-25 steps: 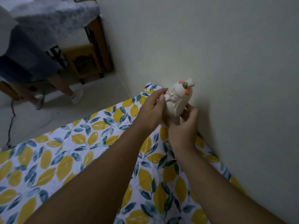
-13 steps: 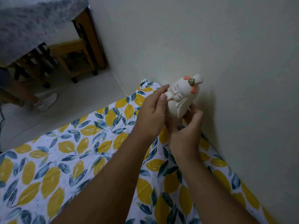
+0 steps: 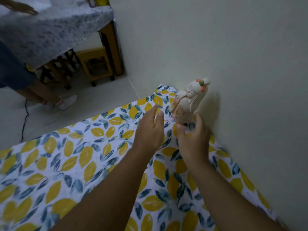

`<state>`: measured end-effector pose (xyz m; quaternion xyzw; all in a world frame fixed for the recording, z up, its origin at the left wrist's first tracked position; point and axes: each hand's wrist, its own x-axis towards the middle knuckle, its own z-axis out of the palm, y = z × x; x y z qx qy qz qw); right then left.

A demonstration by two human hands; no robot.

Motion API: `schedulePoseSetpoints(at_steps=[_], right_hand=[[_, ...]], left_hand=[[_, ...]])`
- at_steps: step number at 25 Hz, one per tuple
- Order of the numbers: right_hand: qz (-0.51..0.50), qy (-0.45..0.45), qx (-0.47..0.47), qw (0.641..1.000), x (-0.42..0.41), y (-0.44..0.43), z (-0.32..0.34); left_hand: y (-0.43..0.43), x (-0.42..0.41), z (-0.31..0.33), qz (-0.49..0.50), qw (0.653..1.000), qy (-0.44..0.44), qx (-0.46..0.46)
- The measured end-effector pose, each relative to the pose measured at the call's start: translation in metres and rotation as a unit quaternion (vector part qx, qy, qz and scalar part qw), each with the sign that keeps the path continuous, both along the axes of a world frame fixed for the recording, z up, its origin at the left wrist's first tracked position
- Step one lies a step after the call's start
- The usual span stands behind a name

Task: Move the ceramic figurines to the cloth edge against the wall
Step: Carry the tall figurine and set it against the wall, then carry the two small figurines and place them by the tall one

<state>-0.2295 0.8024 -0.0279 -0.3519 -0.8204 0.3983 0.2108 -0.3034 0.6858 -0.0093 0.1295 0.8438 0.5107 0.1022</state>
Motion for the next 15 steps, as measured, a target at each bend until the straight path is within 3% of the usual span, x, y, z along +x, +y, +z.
schedulePoseSetpoints(at_steps=[3,7,15], right_hand=[[0.136,-0.068,0.054,0.987,0.03,-0.067,0.012],[0.319,-0.115,0.097,0.936,0.056,-0.185,0.03],[0.521,-0.11,0.172,0.829,0.115,-0.385,0.033]], left_hand=[[-0.083,0.049,0.006,0.03,0.994,0.04,-0.098],[-0.212,0.108,0.025,0.096,0.977,0.072,-0.177],[-0.414,0.203,0.033,0.188,0.946,0.068,-0.256]])
